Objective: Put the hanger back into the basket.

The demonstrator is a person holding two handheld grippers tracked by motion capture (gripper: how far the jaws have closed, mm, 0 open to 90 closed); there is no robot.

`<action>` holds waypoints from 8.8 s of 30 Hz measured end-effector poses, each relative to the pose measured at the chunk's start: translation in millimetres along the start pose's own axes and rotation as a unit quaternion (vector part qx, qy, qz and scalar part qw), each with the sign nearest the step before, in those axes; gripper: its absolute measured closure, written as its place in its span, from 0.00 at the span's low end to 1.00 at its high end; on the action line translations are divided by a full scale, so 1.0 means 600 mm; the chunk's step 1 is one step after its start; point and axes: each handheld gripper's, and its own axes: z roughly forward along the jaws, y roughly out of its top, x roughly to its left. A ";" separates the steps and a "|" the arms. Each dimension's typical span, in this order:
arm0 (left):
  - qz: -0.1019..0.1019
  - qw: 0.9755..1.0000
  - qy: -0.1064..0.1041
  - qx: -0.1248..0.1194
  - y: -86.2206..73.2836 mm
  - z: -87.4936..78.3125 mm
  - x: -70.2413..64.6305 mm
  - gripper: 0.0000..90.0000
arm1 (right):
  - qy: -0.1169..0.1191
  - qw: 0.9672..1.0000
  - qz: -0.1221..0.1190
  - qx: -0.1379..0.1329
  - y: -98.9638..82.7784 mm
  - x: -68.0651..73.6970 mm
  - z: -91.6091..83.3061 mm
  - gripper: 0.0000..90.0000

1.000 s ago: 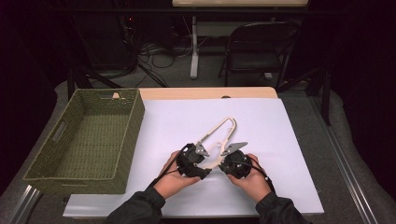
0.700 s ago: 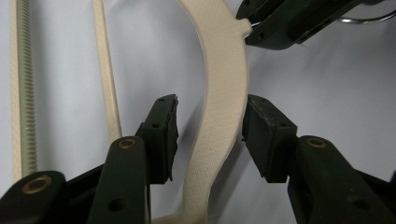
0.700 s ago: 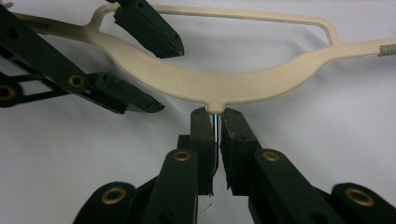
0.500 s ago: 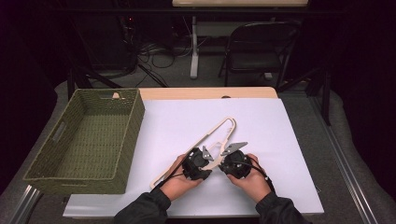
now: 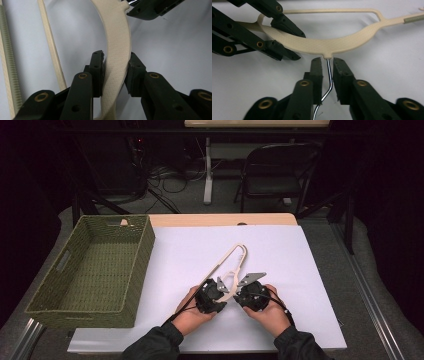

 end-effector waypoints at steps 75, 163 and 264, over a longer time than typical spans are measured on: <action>-0.145 0.973 0.067 -0.168 0.003 -0.328 0.123 0.96 | -0.058 0.979 0.109 -0.160 -0.037 -0.087 -0.118 0.69; -0.172 0.968 0.132 -0.129 -0.360 -0.460 0.411 0.96 | -0.056 0.984 0.122 -0.120 -0.054 -0.095 -0.071 0.69; -0.139 0.963 0.100 -0.207 -0.163 -0.279 0.122 0.38 | -0.081 0.982 0.096 -0.138 -0.072 -0.091 -0.080 0.51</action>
